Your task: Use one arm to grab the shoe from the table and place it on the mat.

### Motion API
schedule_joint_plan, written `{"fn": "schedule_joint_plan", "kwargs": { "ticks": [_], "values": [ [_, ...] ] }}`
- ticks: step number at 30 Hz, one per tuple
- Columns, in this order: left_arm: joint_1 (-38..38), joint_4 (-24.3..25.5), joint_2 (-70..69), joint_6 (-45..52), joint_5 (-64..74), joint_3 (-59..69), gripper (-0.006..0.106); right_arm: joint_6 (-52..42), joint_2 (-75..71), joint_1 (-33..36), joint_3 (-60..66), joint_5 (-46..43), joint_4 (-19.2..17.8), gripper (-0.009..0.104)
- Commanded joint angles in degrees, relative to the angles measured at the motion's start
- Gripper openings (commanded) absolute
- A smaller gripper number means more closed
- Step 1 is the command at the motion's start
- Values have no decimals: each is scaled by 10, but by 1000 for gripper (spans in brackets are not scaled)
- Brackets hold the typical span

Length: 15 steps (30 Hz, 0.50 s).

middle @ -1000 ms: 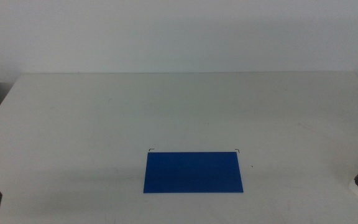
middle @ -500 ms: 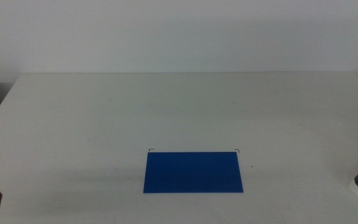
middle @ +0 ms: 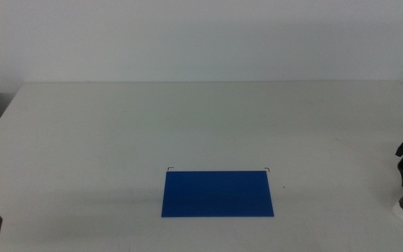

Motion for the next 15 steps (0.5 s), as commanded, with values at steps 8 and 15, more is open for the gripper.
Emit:
{"fn": "schedule_joint_plan", "kwargs": {
  "ticks": [8, 15],
  "values": [
    [-3, -7, -4, -7, -46, 3, 94, -13, -40, -1, -11, 6, -10, -4],
    [-3, -7, -4, -7, -46, 3, 94, 20, -98, 15, -12, 12, 7, -4]
  ]
}}
